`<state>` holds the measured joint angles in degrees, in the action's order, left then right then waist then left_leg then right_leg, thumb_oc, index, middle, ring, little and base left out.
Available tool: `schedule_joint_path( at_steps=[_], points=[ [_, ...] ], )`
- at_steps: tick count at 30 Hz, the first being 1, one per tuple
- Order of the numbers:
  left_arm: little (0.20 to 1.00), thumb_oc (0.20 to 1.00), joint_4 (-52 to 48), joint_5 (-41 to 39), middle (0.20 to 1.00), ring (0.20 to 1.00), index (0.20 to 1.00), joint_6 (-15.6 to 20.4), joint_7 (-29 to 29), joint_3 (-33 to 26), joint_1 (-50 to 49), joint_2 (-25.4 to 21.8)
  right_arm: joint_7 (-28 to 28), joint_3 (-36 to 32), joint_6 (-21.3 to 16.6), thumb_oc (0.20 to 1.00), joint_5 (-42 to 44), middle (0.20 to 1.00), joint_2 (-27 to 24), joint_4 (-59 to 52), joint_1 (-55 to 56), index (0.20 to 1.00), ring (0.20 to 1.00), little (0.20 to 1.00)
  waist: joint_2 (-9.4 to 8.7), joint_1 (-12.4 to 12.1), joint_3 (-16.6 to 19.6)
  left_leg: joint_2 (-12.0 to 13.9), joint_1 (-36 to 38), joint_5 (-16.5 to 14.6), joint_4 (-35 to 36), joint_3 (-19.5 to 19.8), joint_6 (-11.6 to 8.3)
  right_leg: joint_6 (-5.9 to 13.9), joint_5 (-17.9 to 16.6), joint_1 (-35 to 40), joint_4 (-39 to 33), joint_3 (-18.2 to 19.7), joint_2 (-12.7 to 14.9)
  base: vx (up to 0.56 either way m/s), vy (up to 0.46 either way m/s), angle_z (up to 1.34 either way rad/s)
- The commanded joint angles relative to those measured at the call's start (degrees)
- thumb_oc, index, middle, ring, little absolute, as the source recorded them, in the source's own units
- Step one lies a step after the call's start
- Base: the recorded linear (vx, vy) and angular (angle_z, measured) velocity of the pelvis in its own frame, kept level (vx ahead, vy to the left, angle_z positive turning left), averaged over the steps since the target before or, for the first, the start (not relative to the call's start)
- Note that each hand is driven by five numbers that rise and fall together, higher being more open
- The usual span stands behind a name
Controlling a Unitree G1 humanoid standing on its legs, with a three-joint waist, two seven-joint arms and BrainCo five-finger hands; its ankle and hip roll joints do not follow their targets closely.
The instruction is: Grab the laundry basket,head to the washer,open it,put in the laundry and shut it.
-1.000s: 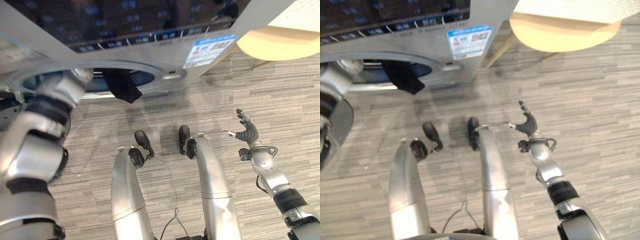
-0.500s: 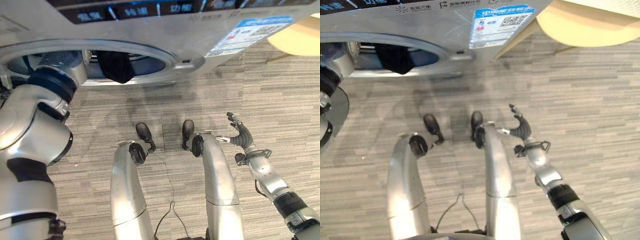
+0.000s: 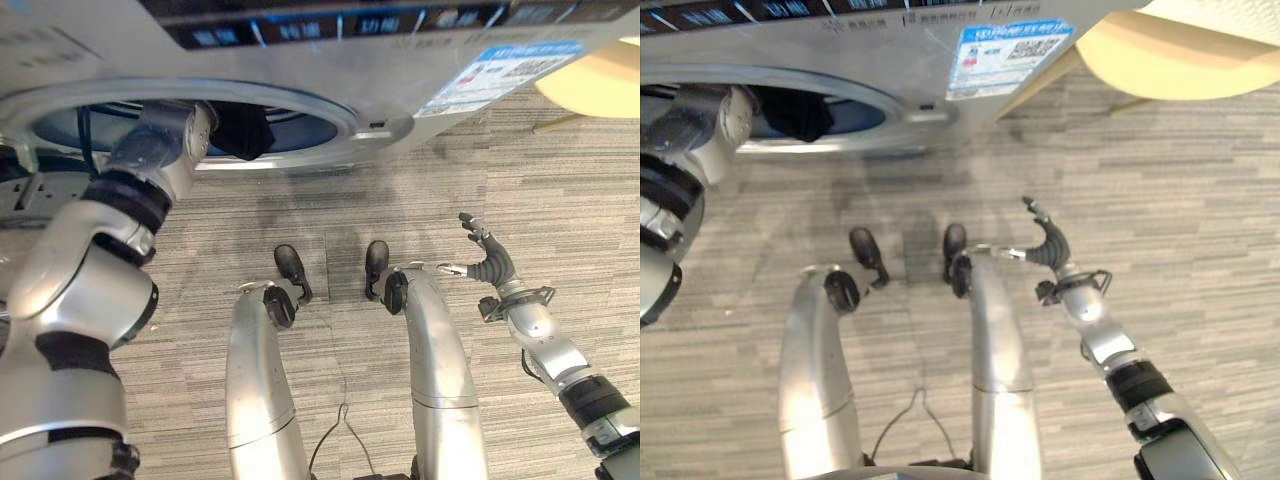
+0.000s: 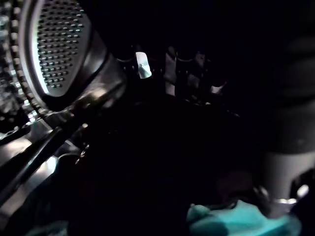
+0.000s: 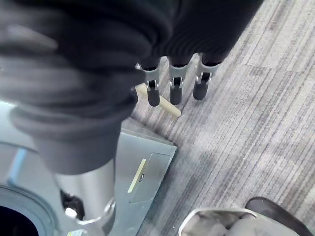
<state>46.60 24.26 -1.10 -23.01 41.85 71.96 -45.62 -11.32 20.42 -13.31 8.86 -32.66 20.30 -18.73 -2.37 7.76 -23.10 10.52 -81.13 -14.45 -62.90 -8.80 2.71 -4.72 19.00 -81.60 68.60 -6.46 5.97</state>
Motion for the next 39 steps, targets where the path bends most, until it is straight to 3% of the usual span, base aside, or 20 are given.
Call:
schedule_joint_path(
  at_steps=[1,2,5,9,13,14,15,16,17,23,27,29,30,31,32,35,37,39],
  points=[
    [1.000,1.000,-3.0,-11.6,1.000,1.000,1.000,3.2,-1.3,-7.9,-13.3,2.7,-1.3,-0.4,1.7,1.000,-3.0,1.000,2.0,-0.3,5.9,1.000,1.000,1.000,1.87,-0.3,5.9,-1.3,7.0,-3.5,2.8,5.3,-1.96,4.59,-2.1,9.6,-12.2,1.6,-0.9,-0.09,-0.012,0.08],
    [1.000,1.000,-3.5,-11.5,1.000,1.000,1.000,3.1,-1.2,-8.4,-14.0,2.6,-1.4,-0.1,1.7,1.000,-3.0,1.000,1.8,-0.3,6.0,1.000,1.000,1.000,1.95,-0.1,5.8,-1.4,7.6,-3.3,3.2,5.2,-1.97,4.60,-2.3,10.2,-12.6,1.6,-0.9,-0.09,0.003,0.10],
    [1.000,1.000,-9.1,-17.3,1.000,1.000,1.000,5.4,0.8,-16.8,-29.5,7.6,-2.0,-2.1,4.3,1.000,-4.4,1.000,4.3,3.8,7.0,1.000,1.000,1.000,2.05,-1.3,5.8,-2.2,16.1,-1.2,11.4,4.0,-2.51,5.26,-3.9,17.4,-18.7,1.4,-0.1,-0.06,0.032,0.12],
    [1.000,1.000,-13.8,-23.0,1.000,1.000,1.000,6.9,5.1,-23.9,-47.7,14.4,-1.5,-4.5,6.7,1.000,-6.6,1.000,6.0,8.8,9.6,1.000,1.000,1.000,1.72,-2.5,5.8,-4.3,31.4,2.4,25.2,2.7,-2.92,6.21,-6.9,31.4,-29.9,0.6,0.3,-0.01,0.035,0.18],
    [1.000,1.000,-10.8,-27.8,1.000,1.000,1.000,7.2,9.9,-28.0,-60.1,20.6,-0.2,-6.8,8.5,1.000,-8.8,1.000,7.6,15.6,12.7,1.000,1.000,1.000,1.66,-3.6,6.7,-6.9,46.9,6.3,38.9,2.2,-3.22,7.36,-10.0,46.5,-41.8,-0.6,0.3,0.14,0.043,0.17],
    [1.000,1.000,-8.9,-29.4,1.000,1.000,1.000,7.0,11.4,-29.5,-64.4,22.8,0.3,-7.8,8.9,1.000,-9.0,1.000,8.6,19.9,13.7,1.000,1.000,1.000,1.60,-3.9,7.3,-8.1,53.9,8.0,45.0,2.4,-3.52,8.08,-11.5,53.7,-47.5,-1.2,0.0,0.30,0.050,0.16],
    [1.000,1.000,-5.7,-31.1,1.000,1.000,1.000,6.8,12.7,-31.5,-68.7,24.9,1.3,-9.3,9.2,1.000,-8.9,1.000,10.1,25.3,14.7,1.000,1.000,1.000,1.48,-4.1,9.2,-8.7,62.5,12.1,53.8,2.0,-3.62,8.83,-14.9,62.1,-55.2,-2.5,-0.1,0.23,0.037,0.22],
    [1.000,1.000,-5.7,-31.1,1.000,1.000,1.000,6.8,12.7,-31.5,-68.7,24.9,1.3,-9.3,9.2,1.000,-8.9,1.000,10.1,25.3,14.7,1.000,1.000,1.000,1.47,-4.1,9.1,-8.7,62.7,12.1,54.0,2.0,-3.63,8.83,-14.9,62.3,-55.3,-2.5,-0.1,0.36,0.066,0.20],
    [1.000,1.000,-2.9,-29.2,1.000,1.000,1.000,6.1,14.8,-31.7,-72.6,25.7,2.5,-10.0,9.2,1.000,-10.0,1.000,11.4,31.3,16.3,1.000,1.000,1.000,1.46,-4.4,12.6,-9.1,71.1,13.2,60.6,1.6,-3.69,10.03,-16.3,70.8,-62.1,-2.5,-0.5,0.24,0.044,0.28],
    [1.000,1.000,1.2,-27.3,1.000,1.000,1.000,6.0,15.6,-31.4,-73.6,25.8,2.9,-9.5,9.7,1.000,-11.2,1.000,12.1,36.2,16.6,1.000,1.000,1.000,0.94,-5.1,15.9,-10.2,77.4,13.0,65.1,1.6,-3.26,11.55,-18.6,76.3,-67.8,-0.6,-0.5,0.12,0.069,-0.03],
    [1.000,1.000,2.7,-27.1,1.000,1.000,1.000,6.4,14.9,-31.3,-72.4,25.5,2.4,-8.8,9.7,1.000,-11.1,1.000,12.4,36.5,15.9,1.000,1.000,1.000,0.64,-5.3,15.6,-10.3,77.3,13.3,66.3,0.3,-2.95,12.54,-20.1,75.2,-68.6,0.7,-0.3,-0.09,0.063,-0.21],
    [1.000,1.000,2.9,-27.6,1.000,1.000,1.000,6.6,14.1,-31.0,-70.0,24.3,1.9,-7.8,9.8,1.000,-11.2,1.000,12.3,36.1,14.5,1.000,1.000,1.000,0.51,-5.1,13.9,-9.7,74.4,14.5,64.8,0.2,-2.65,13.57,-21.5,71.3,-65.1,2.8,-0.7,-0.30,-0.014,-0.41],
    [1.000,1.000,2.9,-27.9,1.000,1.000,1.000,6.6,14.0,-30.8,-68.9,23.7,1.9,-7.7,9.8,1.000,-10.9,1.000,12.3,35.8,14.3,1.000,1.000,1.000,0.54,-5.0,13.3,-9.3,72.9,15.0,63.9,0.4,-2.53,13.69,-20.6,69.9,-63.0,4.5,-1.5,-0.48,-0.030,-0.26],
    [1.000,1.000,2.1,-28.0,1.000,1.000,1.000,6.6,13.8,-30.4,-67.4,22.4,2.1,-7.4,9.8,1.000,-10.2,1.000,12.5,35.6,14.5,1.000,1.000,1.000,0.91,-5.0,12.3,-8.6,69.7,16.2,62.6,1.0,-2.14,12.68,-16.9,68.6,-56.0,7.8,-4.0,-0.35,-0.018,-0.11],
    [1.000,1.000,2.1,-28.0,1.000,1.000,1.000,6.6,13.8,-30.4,-67.3,22.4,2.1,-7.4,9.8,1.000,-10.2,1.000,12.5,35.6,14.5,1.000,1.000,1.000,0.94,-5.1,12.5,-8.5,69.4,16.2,62.6,0.9,-2.17,12.66,-17.1,68.4,-56.1,7.9,-4.1,-0.32,-0.032,0.03],
    [1.000,1.000,2.1,-28.2,1.000,1.000,1.000,6.8,13.9,-30.7,-67.5,22.6,2.3,-6.8,9.3,1.000,-9.9,1.000,13.4,36.9,14.8,1.000,1.000,1.000,1.54,-6.6,13.1,-7.5,68.7,18.0,63.4,1.6,-2.36,10.87,-11.8,72.8,-50.1,7.0,-4.6,-0.16,-0.091,0.33],
    [1.000,1.000,0.1,-28.7,1.000,1.000,1.000,6.9,13.7,-31.9,-69.1,22.8,2.4,-7.0,9.5,1.000,-9.9,1.000,13.7,36.7,15.0,1.000,1.000,1.000,0.02,-8.9,14.7,-7.8,65.9,20.8,63.6,2.6,-3.69,9.76,-9.8,79.0,-59.0,7.4,-5.2,-0.24,-0.290,0.06],
    [1.000,1.000,-1.3,-29.5,1.000,1.000,1.000,6.9,13.8,-32.9,-70.8,22.8,2.5,-6.7,9.5,1.000,-9.6,1.000,13.1,36.4,14.8,1.000,1.000,1.000,0.15,-10.2,14.0,-7.1,62.3,22.8,61.1,3.9,-4.81,7.86,-9.8,78.8,-63.1,7.9,-7.5,-0.30,-0.279,0.23]
  ],
)
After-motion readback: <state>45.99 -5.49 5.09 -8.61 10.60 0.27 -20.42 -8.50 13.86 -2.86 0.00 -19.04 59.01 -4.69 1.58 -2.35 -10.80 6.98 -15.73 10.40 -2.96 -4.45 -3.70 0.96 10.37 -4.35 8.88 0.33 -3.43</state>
